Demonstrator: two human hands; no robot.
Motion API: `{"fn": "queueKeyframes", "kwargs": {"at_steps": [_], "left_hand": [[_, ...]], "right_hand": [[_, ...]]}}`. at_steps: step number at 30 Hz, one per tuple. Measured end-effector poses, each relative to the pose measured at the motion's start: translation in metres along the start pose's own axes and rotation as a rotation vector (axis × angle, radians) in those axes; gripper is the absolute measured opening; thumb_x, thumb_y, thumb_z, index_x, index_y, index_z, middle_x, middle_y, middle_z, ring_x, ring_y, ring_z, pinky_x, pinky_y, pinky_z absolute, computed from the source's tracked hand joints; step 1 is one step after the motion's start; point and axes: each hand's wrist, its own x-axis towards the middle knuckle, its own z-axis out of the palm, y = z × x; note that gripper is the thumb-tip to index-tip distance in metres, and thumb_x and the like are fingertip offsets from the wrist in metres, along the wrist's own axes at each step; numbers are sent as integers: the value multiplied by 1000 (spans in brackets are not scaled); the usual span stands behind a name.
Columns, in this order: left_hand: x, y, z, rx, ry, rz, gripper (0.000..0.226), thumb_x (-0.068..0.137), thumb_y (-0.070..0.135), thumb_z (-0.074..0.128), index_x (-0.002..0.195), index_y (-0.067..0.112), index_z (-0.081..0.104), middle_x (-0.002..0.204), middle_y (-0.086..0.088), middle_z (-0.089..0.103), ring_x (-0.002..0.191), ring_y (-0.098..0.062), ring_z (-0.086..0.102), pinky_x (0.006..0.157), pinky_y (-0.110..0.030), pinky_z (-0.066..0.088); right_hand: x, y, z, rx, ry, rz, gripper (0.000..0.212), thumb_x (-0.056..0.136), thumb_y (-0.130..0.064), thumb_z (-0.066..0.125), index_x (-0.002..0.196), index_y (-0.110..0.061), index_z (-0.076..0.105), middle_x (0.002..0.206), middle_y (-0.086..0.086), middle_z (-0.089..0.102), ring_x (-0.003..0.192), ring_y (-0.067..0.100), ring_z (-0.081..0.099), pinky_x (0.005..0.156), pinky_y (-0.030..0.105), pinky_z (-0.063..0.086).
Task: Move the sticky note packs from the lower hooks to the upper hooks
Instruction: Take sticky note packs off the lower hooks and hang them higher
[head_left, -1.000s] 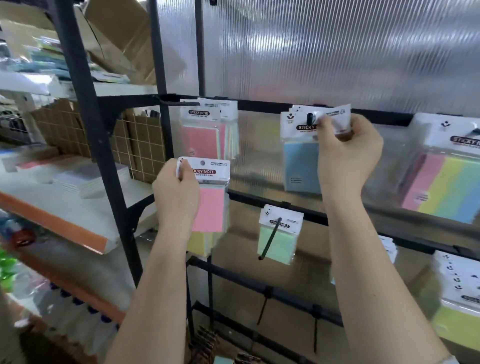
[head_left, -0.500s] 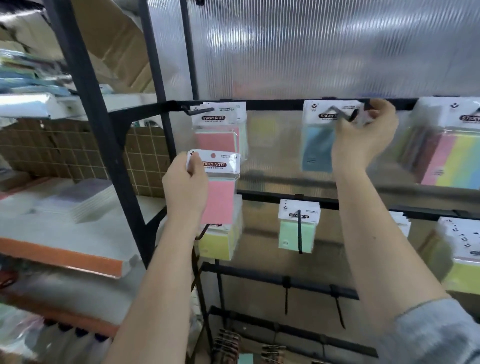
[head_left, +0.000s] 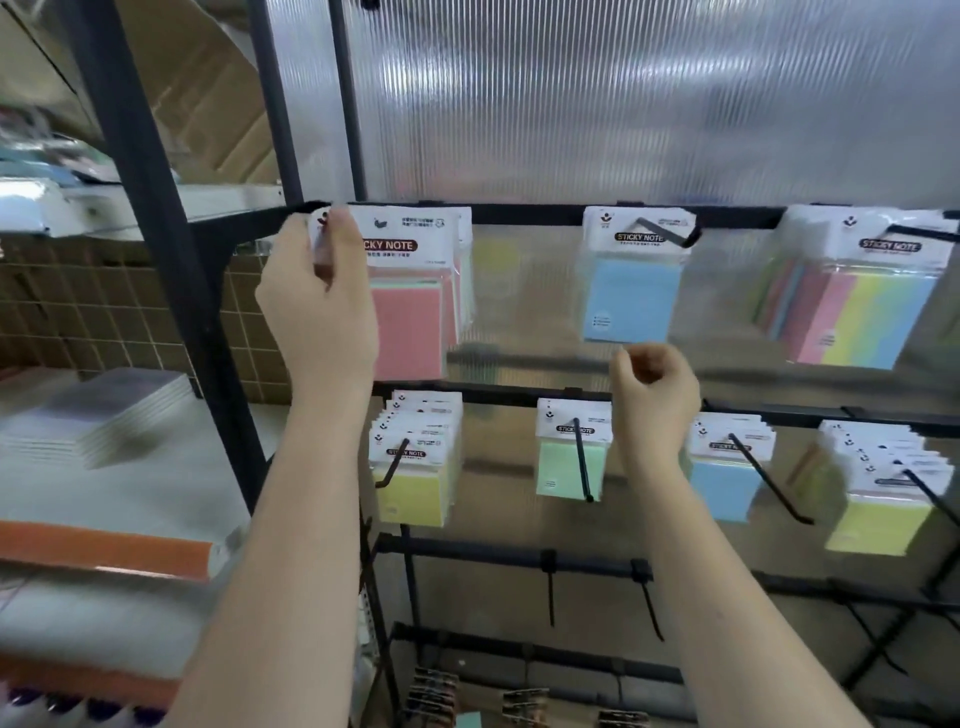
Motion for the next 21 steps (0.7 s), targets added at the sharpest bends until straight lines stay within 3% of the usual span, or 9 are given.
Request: {"fn": "queueKeyframes", "kwargs": {"at_steps": [6, 10, 12, 18, 21], "left_hand": [[12, -3, 5, 11, 6, -37, 36, 99, 23, 45, 64, 24, 37, 67, 16, 46, 59, 16, 51, 56, -6, 37], [13, -3, 6, 19, -18, -74, 28, 99, 22, 44, 74, 11, 45, 69, 16, 47, 58, 18, 52, 54, -5, 38], [13, -3, 5, 29, -16, -77, 31, 99, 23, 45, 69, 16, 43, 69, 16, 48, 58, 17, 52, 54, -5, 38], [13, -7, 2, 27, 24, -122, 21, 99, 25, 44, 86, 10, 50, 80, 7, 56, 61, 2, 55, 55, -5, 41], [15, -14, 3, 61, -1, -127, 27, 99, 26, 44, 77, 10, 47, 69, 12, 50, 57, 6, 52, 53, -6, 38]], "right_hand": [[-18, 14, -7, -76, -81, 17, 8, 89, -15, 60, 81, -15, 61, 71, -11, 59, 65, -1, 52, 55, -1, 36], [-25, 18, -6, -94, -107, 54, 11, 89, -17, 60, 79, -16, 61, 74, -7, 62, 66, 1, 53, 56, 7, 37], [-27, 19, -6, -82, -116, 73, 11, 89, -17, 60, 78, -18, 60, 74, -8, 62, 68, 1, 54, 59, 11, 38], [-30, 24, -4, -85, -159, 75, 5, 90, -17, 61, 86, -15, 63, 78, -9, 62, 72, 0, 55, 62, 12, 40], [-30, 26, -3, -98, -171, 80, 5, 90, -17, 60, 89, -13, 63, 81, -6, 63, 73, 1, 55, 62, 13, 40]]}}
